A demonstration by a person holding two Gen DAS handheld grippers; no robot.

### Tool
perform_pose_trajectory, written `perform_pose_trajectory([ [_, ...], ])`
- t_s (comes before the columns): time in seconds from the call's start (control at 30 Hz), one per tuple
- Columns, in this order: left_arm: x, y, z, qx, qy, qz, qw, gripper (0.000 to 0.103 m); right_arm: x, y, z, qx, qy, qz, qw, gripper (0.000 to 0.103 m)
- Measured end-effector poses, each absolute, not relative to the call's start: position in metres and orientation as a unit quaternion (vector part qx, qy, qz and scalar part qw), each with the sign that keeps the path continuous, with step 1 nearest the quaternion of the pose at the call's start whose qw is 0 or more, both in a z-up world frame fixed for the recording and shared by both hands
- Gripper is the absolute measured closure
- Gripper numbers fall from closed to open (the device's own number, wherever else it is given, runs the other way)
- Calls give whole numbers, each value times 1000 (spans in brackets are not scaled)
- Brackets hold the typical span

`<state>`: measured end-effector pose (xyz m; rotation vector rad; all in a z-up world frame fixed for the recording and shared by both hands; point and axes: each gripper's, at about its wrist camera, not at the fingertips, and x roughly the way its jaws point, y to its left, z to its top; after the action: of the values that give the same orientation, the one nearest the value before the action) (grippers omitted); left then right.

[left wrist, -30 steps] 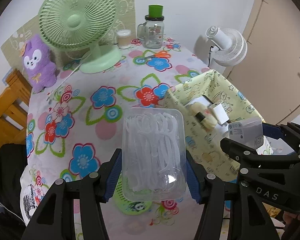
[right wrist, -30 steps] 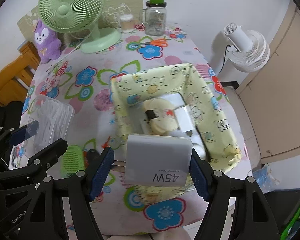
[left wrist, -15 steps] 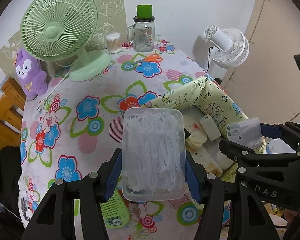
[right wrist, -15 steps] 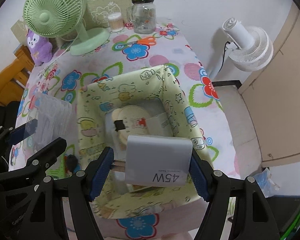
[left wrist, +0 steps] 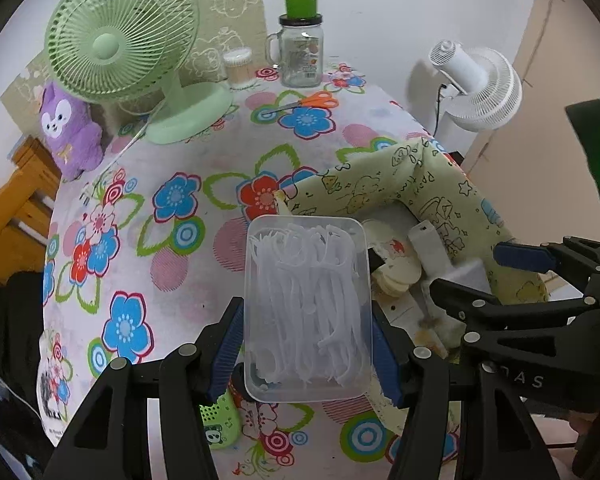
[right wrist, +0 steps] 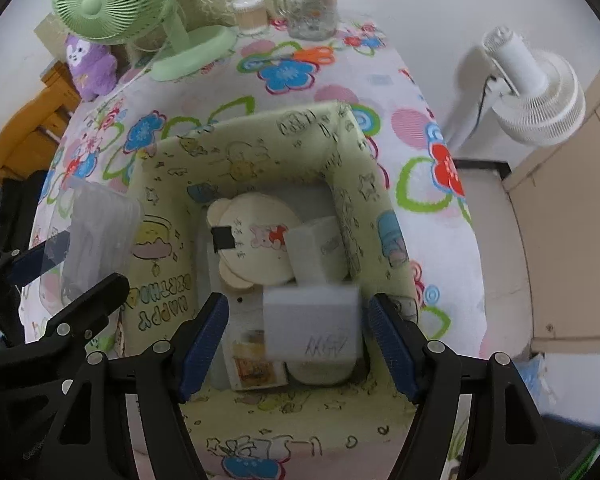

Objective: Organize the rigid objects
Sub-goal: 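Open right tool to drop the larger charger into the basket, then lower the floss box into the basket and open left tool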

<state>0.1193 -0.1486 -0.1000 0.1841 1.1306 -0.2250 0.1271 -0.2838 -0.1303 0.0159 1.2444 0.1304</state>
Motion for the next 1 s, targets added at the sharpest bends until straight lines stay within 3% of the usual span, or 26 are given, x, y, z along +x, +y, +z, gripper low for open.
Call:
perform_pose_trajectory([
  [0.4,130,-161,-92,84,530,-119,835,42,127,-309,-100,11,532,45,845,13],
  [1.0,170,-229,-131,120,570,-184,792,42,131,-370,-117,56,554,-35,830,12],
])
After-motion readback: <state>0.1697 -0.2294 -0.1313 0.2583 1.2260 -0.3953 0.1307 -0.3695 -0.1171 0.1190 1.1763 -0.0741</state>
